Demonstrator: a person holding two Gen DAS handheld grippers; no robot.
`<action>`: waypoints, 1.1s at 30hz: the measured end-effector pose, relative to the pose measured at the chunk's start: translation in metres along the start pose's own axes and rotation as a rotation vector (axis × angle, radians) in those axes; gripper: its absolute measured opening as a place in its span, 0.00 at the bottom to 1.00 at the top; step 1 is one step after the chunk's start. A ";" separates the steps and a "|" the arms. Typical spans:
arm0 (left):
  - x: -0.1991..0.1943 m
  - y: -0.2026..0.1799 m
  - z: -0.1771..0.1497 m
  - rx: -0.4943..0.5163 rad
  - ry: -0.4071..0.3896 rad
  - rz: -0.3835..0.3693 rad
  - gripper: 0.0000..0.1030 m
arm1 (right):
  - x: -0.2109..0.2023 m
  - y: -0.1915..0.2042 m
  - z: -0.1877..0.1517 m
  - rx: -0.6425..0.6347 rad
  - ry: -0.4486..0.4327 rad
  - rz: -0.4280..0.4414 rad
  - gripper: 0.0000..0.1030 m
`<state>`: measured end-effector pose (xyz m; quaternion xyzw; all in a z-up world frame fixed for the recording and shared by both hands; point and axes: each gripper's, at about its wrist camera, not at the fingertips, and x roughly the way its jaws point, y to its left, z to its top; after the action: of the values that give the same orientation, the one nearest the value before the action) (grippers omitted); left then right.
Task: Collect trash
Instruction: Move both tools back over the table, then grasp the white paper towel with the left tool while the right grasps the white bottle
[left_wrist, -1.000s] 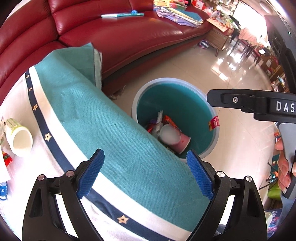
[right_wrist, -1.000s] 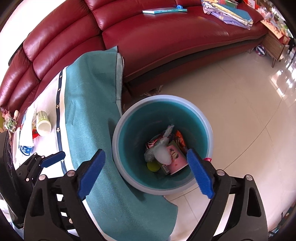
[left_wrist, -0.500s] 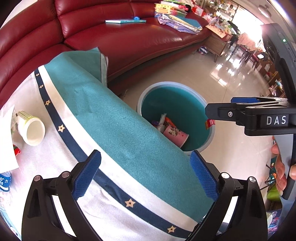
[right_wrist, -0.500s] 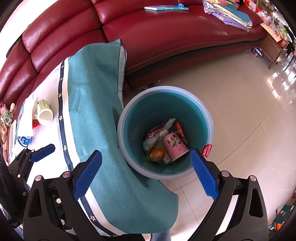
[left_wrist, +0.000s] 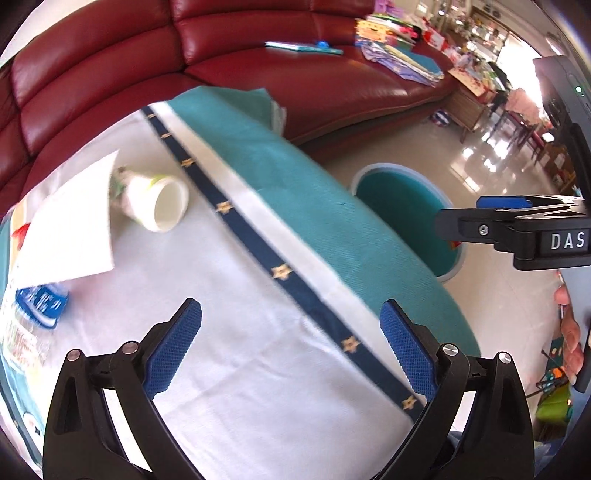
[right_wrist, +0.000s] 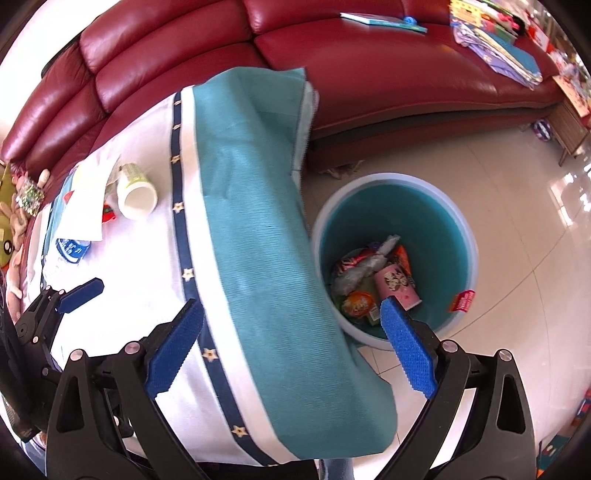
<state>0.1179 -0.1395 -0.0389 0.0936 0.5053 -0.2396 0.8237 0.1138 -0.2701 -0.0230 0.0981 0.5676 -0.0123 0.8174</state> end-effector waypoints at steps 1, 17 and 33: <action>-0.002 0.008 -0.003 -0.012 0.000 0.010 0.95 | 0.001 0.008 0.000 -0.013 0.003 0.004 0.90; -0.043 0.172 -0.014 -0.204 -0.048 0.206 0.94 | 0.046 0.125 0.051 -0.216 0.090 -0.002 0.90; 0.012 0.204 0.043 -0.115 0.004 0.200 0.95 | 0.091 0.175 0.129 -0.253 0.153 0.061 0.90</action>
<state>0.2555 0.0170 -0.0470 0.0966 0.5079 -0.1269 0.8465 0.2887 -0.1132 -0.0386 0.0119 0.6219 0.0917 0.7776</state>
